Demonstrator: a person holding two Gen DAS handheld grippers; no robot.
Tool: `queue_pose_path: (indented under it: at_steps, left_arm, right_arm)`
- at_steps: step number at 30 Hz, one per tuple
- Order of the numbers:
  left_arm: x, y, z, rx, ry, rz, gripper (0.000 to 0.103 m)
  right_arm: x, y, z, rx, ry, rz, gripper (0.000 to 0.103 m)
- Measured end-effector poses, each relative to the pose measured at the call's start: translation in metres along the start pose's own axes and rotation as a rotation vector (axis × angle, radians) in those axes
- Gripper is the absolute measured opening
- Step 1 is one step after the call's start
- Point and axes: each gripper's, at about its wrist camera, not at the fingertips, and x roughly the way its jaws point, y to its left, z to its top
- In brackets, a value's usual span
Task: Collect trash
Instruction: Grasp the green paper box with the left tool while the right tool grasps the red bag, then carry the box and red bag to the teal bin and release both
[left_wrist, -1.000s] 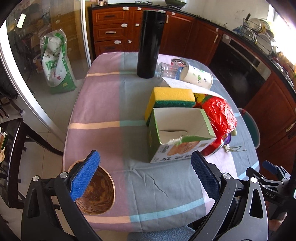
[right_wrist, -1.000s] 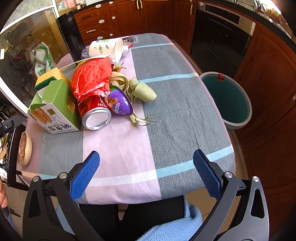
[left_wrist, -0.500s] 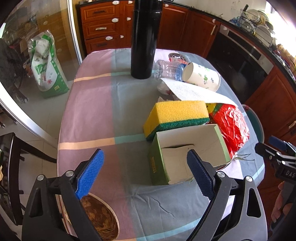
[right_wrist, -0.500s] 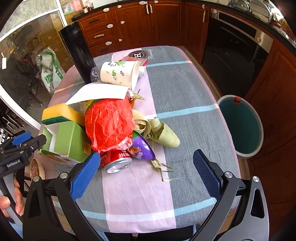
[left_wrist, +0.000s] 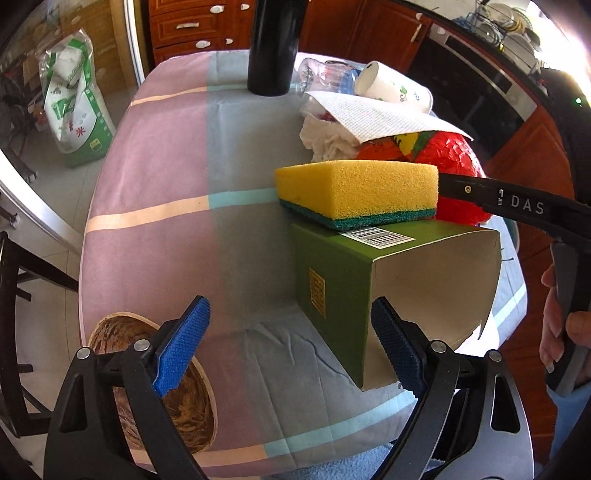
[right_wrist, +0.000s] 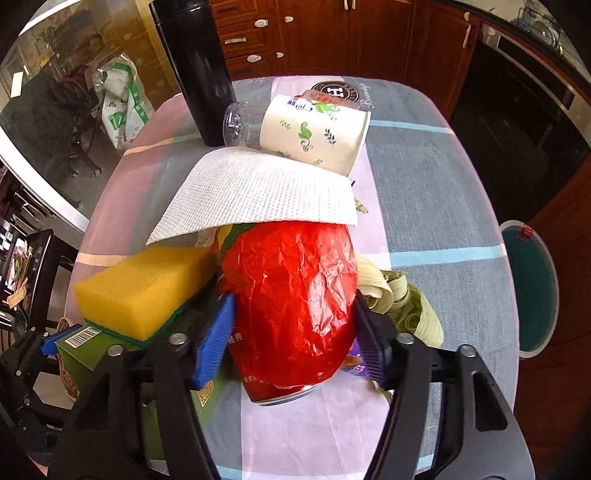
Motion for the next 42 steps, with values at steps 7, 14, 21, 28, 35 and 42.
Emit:
queue_pose_path:
  at_steps: [7, 14, 21, 28, 35, 42]
  left_arm:
    - [0.005, -0.017, -0.005, 0.034, 0.021, 0.010, 0.089]
    - [0.010, -0.031, -0.012, 0.047, 0.035, 0.031, 0.040]
    - [-0.004, -0.049, -0.029, 0.091, 0.010, 0.066, 0.006]
    - [-0.040, -0.077, -0.046, 0.139, -0.037, 0.028, 0.006]
    - [-0.071, -0.109, -0.035, 0.173, -0.104, -0.020, 0.006]
    - [-0.066, -0.158, 0.003, 0.242, -0.143, -0.064, 0.006]
  right_arm:
    - [-0.022, -0.004, -0.026, -0.018, -0.018, 0.030, 0.022]
    - [-0.047, -0.016, -0.063, -0.012, -0.018, 0.068, 0.021]
    - [-0.073, -0.040, -0.103, 0.037, -0.047, 0.074, 0.019]
    - [-0.104, -0.078, -0.126, 0.123, -0.102, 0.072, 0.018]
    - [-0.123, -0.105, -0.128, 0.191, -0.156, 0.067, 0.018]
    - [-0.131, -0.155, -0.128, 0.291, -0.185, 0.034, 0.018]
